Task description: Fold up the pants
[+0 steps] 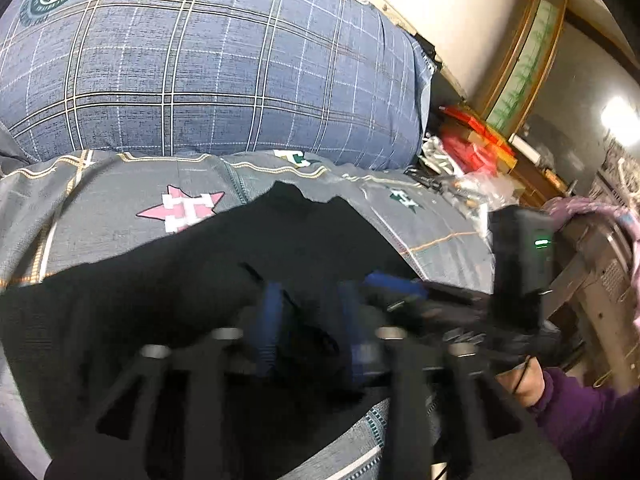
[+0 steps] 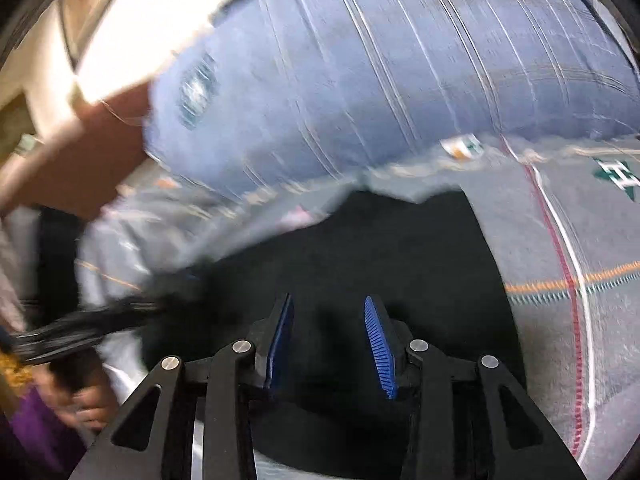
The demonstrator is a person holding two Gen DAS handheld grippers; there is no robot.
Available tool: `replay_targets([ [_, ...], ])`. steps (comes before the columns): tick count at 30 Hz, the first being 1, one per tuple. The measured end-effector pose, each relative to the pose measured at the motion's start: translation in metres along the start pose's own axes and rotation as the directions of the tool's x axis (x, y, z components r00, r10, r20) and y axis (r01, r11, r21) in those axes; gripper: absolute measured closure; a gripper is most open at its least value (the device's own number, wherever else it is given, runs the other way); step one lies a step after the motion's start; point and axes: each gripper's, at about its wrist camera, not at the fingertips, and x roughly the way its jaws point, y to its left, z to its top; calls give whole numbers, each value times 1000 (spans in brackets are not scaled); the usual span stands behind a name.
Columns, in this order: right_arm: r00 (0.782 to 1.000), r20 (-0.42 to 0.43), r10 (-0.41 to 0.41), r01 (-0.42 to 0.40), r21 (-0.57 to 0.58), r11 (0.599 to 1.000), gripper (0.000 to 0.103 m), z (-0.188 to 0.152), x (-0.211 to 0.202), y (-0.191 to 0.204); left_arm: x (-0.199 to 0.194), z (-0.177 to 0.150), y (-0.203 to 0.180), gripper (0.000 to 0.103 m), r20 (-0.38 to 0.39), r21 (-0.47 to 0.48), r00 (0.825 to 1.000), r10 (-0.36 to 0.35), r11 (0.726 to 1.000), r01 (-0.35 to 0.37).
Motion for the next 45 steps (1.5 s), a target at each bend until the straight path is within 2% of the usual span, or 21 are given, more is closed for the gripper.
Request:
replay_targets([
  [1, 999, -42, -28, 28, -5, 1000, 65, -4, 10, -1, 9, -3, -1, 38, -29, -2, 998, 52, 999, -52],
  [2, 997, -58, -52, 51, -19, 999, 65, -6, 15, -1, 17, -7, 1, 37, -72, 1, 992, 102, 995, -102],
  [4, 997, -36, -68, 65, -69, 995, 63, -5, 11, 9, 24, -12, 9, 37, -125, -8, 982, 141, 990, -143],
  [6, 999, -5, -46, 45, -61, 997, 63, -2, 6, 10, 17, -11, 15, 37, -110, -41, 985, 133, 990, -138],
  [8, 999, 33, -40, 42, -38, 998, 63, 7, 0, 7, 5, -4, 20, 37, -58, -58, 987, 147, 987, -150],
  [12, 993, 75, -90, 92, -26, 995, 63, 41, 18, 12, -17, 2, 32, 37, 14, -89, 969, 245, 966, -243],
  [14, 996, 49, -69, 69, -3, 998, 61, 49, 35, 13, -30, 2, 35, 37, 53, -93, 950, 307, 949, -301],
  [15, 998, 30, -61, 62, -8, 998, 55, 51, 41, 16, -35, 3, 36, 37, 64, -90, 941, 333, 941, -327],
  [16, 998, -32, -54, 53, -37, 998, 50, 47, 55, 20, -40, 5, 37, 37, 69, -87, 927, 369, 928, -363],
  [17, 993, -75, -87, 81, -83, 993, 50, 41, 66, 25, -45, 6, 41, 37, 70, -87, 909, 411, 910, -405],
  [19, 991, -26, -132, 125, -171, 977, 50, 37, 64, 38, -57, 5, 50, 37, 72, -108, 884, 462, 885, -454],
  [20, 991, -31, -131, 122, -192, 974, 50, 37, 61, 41, -68, 1, 55, 37, 72, -134, 869, 489, 868, -478],
  [22, 997, -15, -73, 69, -179, 981, 50, 38, 50, 42, -91, -9, 63, 35, 69, -188, 841, 537, 835, -518],
  [26, 1000, -5, 4, -5, -207, 978, 48, 44, 40, 65, -127, -51, 70, 26, 77, -310, 819, 569, 794, -523],
  [28, 998, -29, 61, -66, -251, 966, 42, 48, 39, 90, -135, -72, 70, 26, 72, -354, 832, 549, 794, -493],
  [32, 983, -109, 146, -174, -315, 933, 41, 54, 54, 150, -135, -90, 61, 26, 81, -379, 860, 504, 814, -441],
  [34, 970, -188, 155, -214, -353, 911, 31, 55, 67, 183, -132, -94, 57, 26, 85, -372, 878, 470, 833, -410],
  [38, 953, -288, 95, -219, -437, 873, 27, 53, 93, 231, -123, -94, 58, 26, 44, -372, 893, 448, 837, -402],
  [40, 938, -347, 27, -200, -475, 857, 27, 51, 112, 249, -123, -94, 62, 25, 30, -394, 894, 448, 827, -401],
  [42, 925, -380, -24, -185, -505, 843, 27, 45, 129, 263, -119, -95, 67, 25, -2, -391, 887, 462, 816, -426],
  [45, 920, -378, -107, -137, -564, 814, 27, 36, 153, 275, -114, -98, 72, 25, -36, -403, 897, 441, 815, -417],
])
